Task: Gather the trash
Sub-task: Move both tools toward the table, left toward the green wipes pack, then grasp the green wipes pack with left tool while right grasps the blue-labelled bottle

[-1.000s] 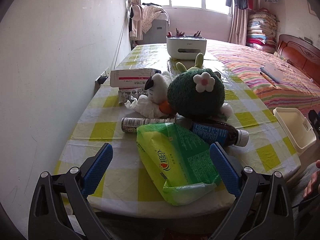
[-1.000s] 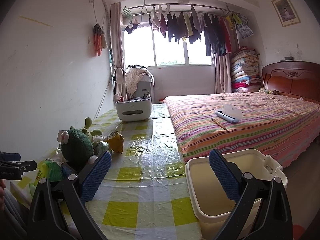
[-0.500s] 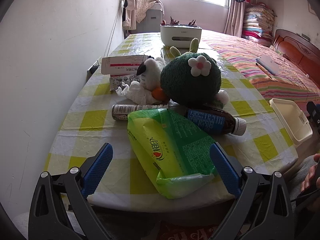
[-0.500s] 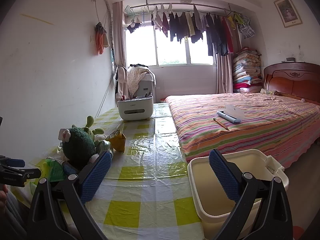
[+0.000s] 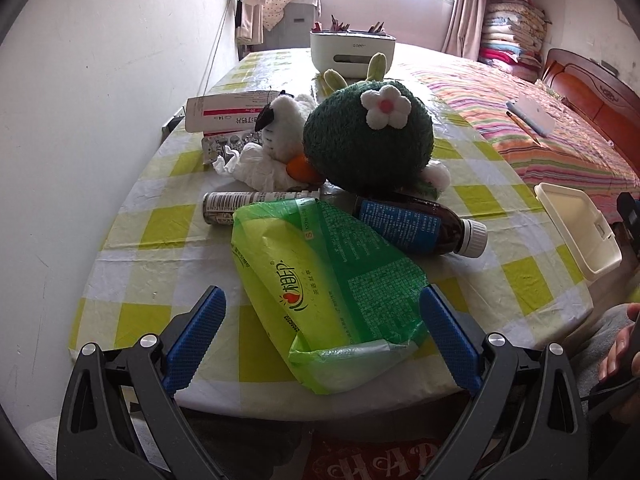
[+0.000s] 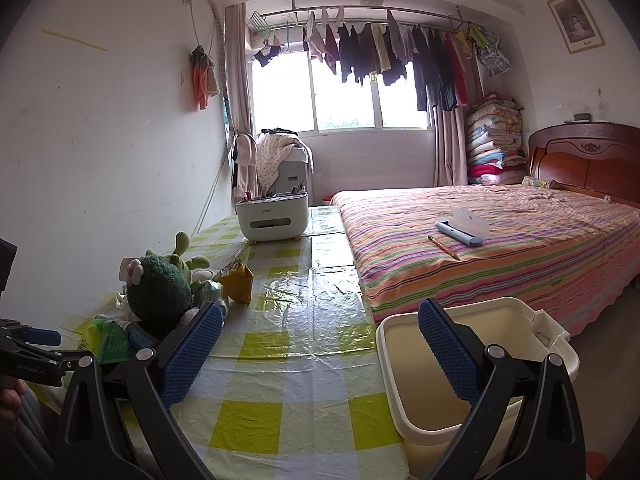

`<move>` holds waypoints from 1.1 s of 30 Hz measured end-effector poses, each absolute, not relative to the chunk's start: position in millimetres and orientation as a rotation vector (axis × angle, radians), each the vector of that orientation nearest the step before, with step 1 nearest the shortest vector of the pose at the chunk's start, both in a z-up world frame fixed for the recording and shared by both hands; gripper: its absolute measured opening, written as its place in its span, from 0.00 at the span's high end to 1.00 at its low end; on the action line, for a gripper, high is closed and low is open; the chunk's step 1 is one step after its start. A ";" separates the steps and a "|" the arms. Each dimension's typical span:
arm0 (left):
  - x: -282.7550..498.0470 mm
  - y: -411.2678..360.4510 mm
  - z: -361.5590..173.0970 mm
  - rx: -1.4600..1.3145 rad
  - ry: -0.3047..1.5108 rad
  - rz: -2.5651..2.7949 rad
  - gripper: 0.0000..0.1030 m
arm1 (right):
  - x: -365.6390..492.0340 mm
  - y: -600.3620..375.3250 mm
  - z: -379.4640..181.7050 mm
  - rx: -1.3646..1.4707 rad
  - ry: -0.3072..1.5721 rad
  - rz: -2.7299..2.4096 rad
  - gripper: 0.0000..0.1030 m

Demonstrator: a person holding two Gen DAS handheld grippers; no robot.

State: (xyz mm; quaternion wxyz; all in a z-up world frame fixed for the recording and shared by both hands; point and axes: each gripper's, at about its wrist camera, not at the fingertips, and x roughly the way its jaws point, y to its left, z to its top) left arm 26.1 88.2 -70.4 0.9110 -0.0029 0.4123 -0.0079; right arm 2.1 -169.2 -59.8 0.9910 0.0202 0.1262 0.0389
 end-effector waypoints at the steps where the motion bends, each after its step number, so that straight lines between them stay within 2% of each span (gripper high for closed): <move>1: 26.9 88.2 -71.0 -0.009 0.854 -0.019 0.07 | 2.1 -169.2 -59.8 0.040 0.253 0.078 0.07; 18: 32.7 85.4 -76.9 -0.046 0.884 -0.047 0.07 | 1.1 -168.2 -59.7 0.041 0.254 0.082 0.07; 21: 34.8 86.7 -79.8 -0.067 0.904 -0.067 0.10 | 2.0 -166.3 -60.0 0.044 0.256 0.087 0.07; 23: 37.6 89.1 -83.9 -0.099 0.935 -0.090 0.27 | 2.9 -165.3 -60.1 0.047 0.262 0.094 0.07; 25: 39.9 92.8 -87.6 -0.120 0.955 -0.082 0.50 | 3.9 -165.2 -60.6 0.044 0.267 0.100 0.07; 31: 40.0 104.5 -90.6 -0.180 0.965 -0.094 0.86 | 7.2 -157.9 -61.3 0.045 0.286 0.144 0.07; 33: 40.2 105.6 -91.0 -0.195 0.969 -0.111 0.89 | 14.1 -152.7 -63.2 0.060 0.319 0.191 0.07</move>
